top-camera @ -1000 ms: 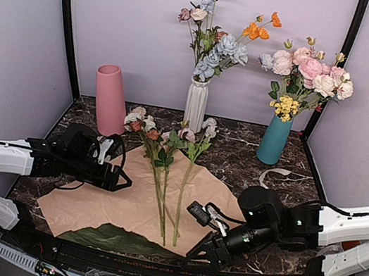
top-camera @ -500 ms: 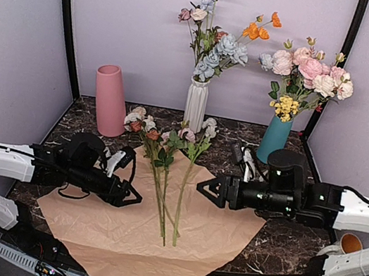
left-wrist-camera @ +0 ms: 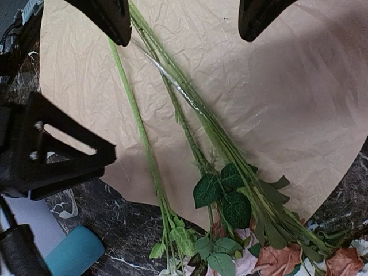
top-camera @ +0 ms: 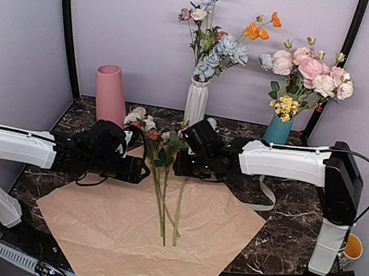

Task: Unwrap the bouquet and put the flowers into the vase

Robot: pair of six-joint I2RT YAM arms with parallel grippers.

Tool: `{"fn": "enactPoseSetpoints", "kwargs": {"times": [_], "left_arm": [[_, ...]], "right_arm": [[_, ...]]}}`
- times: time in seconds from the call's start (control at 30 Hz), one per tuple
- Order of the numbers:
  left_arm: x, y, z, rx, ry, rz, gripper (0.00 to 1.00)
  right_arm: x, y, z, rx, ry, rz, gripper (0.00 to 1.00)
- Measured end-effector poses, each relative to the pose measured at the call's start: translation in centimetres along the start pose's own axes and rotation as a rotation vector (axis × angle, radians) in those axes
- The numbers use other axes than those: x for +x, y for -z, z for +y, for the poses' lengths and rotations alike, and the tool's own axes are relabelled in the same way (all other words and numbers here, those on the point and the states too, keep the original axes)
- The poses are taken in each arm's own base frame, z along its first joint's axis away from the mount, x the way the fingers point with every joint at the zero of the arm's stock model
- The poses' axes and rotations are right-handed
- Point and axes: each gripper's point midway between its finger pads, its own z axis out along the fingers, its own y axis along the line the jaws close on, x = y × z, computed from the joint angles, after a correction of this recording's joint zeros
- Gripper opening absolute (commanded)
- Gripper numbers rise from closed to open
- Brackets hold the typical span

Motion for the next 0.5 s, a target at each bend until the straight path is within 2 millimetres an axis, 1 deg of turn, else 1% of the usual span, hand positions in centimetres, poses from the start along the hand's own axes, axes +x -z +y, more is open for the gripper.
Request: {"fn": "enactPoseSetpoints", "kwargs": {"times": [0.1, 0.17, 0.27, 0.37, 0.43, 0.5], "left_arm": [[-1.2, 0.2, 0.4, -0.028, -0.006, -0.036, 0.67], [-1.5, 0.4, 0.8, -0.045, -0.016, -0.046, 0.67], [-1.9, 0.9, 1.3, -0.061, -0.023, -0.062, 0.67], [-2.4, 1.6, 1.5, -0.061, -0.031, -0.085, 0.67], [-2.5, 2.1, 1.5, -0.059, -0.036, -0.094, 0.67], [-2.4, 2.4, 1.6, -0.057, -0.041, -0.098, 0.67]], "right_arm": [[0.6, -2.5, -0.5, 0.062, 0.010, 0.039, 0.42], [1.5, -4.0, -1.2, 0.101, 0.020, 0.071, 0.40], [3.4, -5.8, -2.9, 0.180, 0.035, 0.127, 0.40], [4.5, -6.8, -4.1, 0.233, 0.043, 0.159, 0.37], [4.7, -7.1, -4.6, 0.253, 0.043, 0.169, 0.29], [4.4, -7.1, -4.6, 0.254, 0.035, 0.164, 0.21]]}}
